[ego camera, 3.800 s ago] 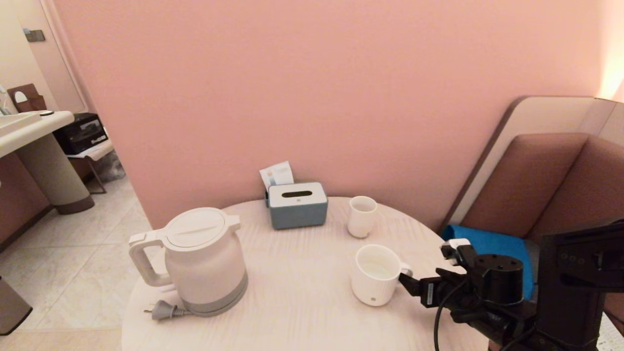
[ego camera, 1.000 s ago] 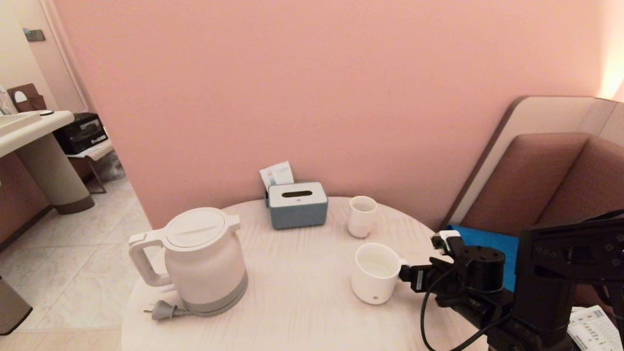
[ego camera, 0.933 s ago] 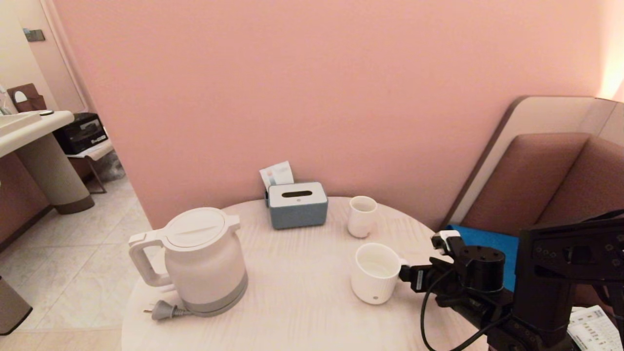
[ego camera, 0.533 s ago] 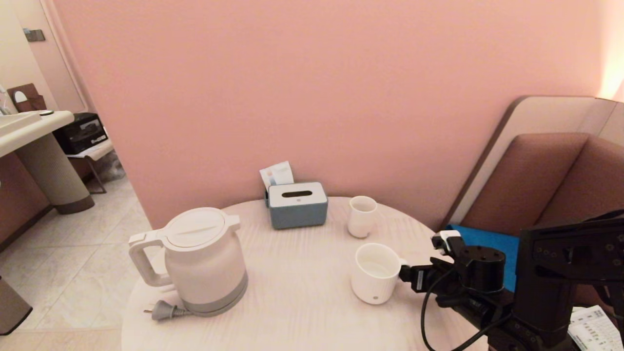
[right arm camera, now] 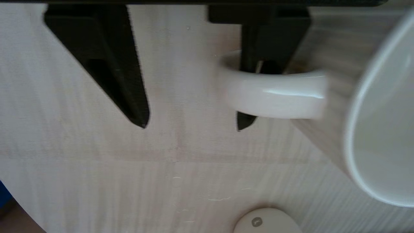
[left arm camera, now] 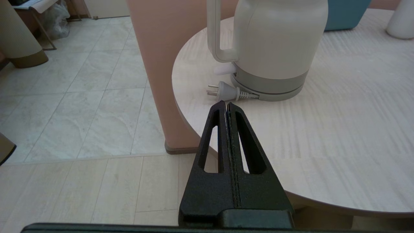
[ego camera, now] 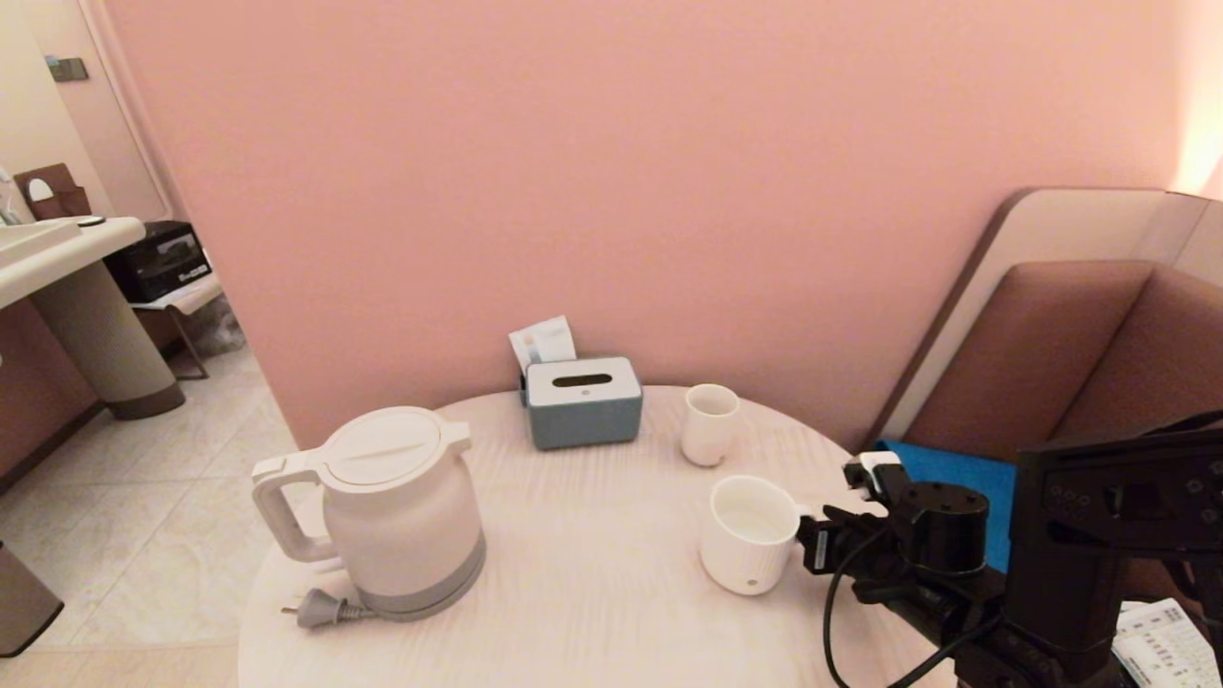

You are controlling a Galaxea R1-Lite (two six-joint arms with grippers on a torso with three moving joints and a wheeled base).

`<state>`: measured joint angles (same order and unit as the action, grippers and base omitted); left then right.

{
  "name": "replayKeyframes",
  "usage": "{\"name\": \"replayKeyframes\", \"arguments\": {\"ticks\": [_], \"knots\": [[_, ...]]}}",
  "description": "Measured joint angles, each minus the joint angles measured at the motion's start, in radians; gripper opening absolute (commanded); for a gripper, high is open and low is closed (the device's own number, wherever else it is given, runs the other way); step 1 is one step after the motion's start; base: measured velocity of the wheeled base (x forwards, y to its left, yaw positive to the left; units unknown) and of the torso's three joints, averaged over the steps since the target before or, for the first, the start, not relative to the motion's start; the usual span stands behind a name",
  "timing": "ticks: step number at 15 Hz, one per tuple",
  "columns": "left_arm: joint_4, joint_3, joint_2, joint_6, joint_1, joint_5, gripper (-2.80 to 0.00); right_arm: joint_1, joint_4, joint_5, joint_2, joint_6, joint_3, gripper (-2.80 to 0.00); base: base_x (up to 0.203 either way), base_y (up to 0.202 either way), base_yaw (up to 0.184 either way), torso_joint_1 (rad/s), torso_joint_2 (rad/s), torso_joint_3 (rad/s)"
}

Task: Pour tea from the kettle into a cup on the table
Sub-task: Pick up the cup

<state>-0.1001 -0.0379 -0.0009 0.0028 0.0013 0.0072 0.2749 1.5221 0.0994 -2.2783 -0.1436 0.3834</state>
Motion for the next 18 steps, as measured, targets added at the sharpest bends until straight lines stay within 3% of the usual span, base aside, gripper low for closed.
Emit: {"name": "replayKeyframes", "arguments": {"ticks": [12, 18], "knots": [[0.0, 0.0, 0.0, 0.0, 0.0, 0.0, -2.8, -0.005, -0.004, 0.011, 0.051, -0.01, -0.017, -2.8, 0.0, 0.0, 0.0, 0.0, 0.0, 0.0], [-0.001, 0.0, 0.0, 0.0, 0.0, 0.0, -2.8, -0.075, -0.001, 0.017, 0.122, 0.0, -0.004, -2.8, 0.0, 0.0, 0.0, 0.0, 0.0, 0.0]]}}
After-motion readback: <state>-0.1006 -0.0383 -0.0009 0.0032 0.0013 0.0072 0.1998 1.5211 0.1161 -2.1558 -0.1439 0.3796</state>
